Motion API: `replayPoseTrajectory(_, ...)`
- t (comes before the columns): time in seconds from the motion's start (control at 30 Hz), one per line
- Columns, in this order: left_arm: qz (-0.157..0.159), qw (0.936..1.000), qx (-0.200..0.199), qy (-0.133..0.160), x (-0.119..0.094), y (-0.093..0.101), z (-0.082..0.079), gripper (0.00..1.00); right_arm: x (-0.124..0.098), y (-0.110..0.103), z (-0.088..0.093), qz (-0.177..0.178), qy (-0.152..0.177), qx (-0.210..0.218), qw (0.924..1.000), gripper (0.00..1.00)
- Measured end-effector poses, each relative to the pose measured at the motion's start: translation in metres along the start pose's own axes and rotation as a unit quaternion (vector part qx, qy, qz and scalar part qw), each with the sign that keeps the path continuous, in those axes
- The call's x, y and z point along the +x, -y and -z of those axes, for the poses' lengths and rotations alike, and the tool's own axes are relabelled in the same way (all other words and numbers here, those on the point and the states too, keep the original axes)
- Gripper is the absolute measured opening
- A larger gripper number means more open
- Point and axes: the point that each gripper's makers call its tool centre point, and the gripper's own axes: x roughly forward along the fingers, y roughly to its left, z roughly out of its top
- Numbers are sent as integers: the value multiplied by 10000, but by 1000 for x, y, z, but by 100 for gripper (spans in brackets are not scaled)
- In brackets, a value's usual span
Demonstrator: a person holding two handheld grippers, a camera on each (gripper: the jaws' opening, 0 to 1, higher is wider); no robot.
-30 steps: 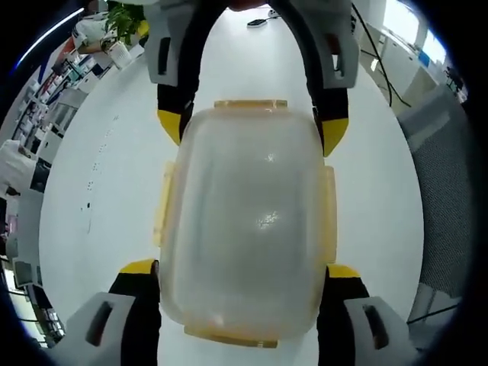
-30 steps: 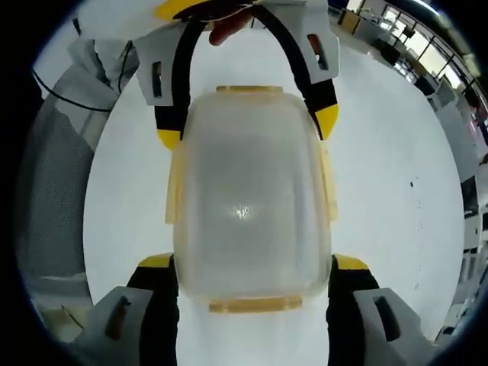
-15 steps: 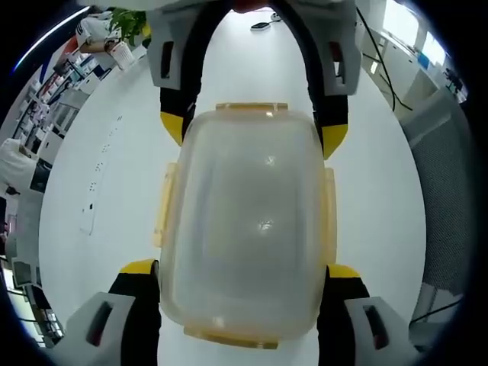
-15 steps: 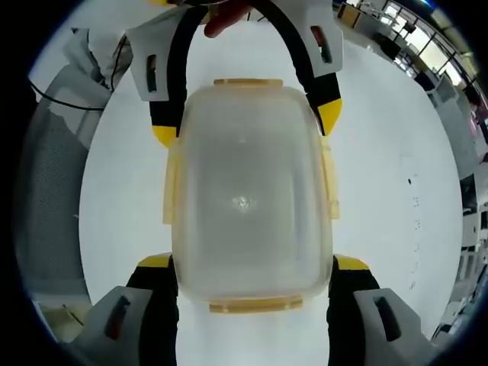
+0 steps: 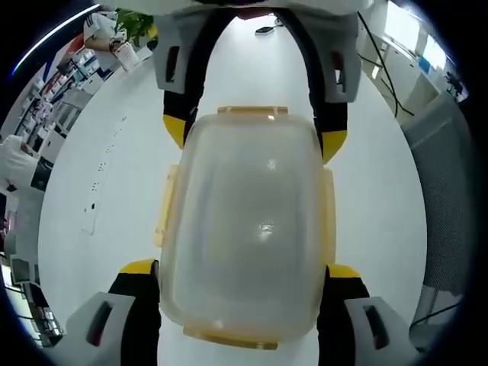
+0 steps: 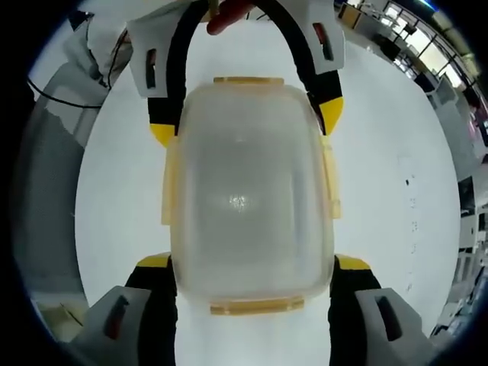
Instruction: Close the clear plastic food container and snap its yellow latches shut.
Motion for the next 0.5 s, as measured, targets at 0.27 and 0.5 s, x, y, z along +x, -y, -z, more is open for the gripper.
replayPoseTrajectory(0.27, -14, 9998, 17, 189, -2, 0, -1, 83, -2, 0, -1, -24, 42, 95, 9999, 81)
replayPoseTrajectory(0.5, -14, 9994, 111, 339, -4, 1, -2, 83, -6, 0, 1, 2, 302, 307, 9991, 80)
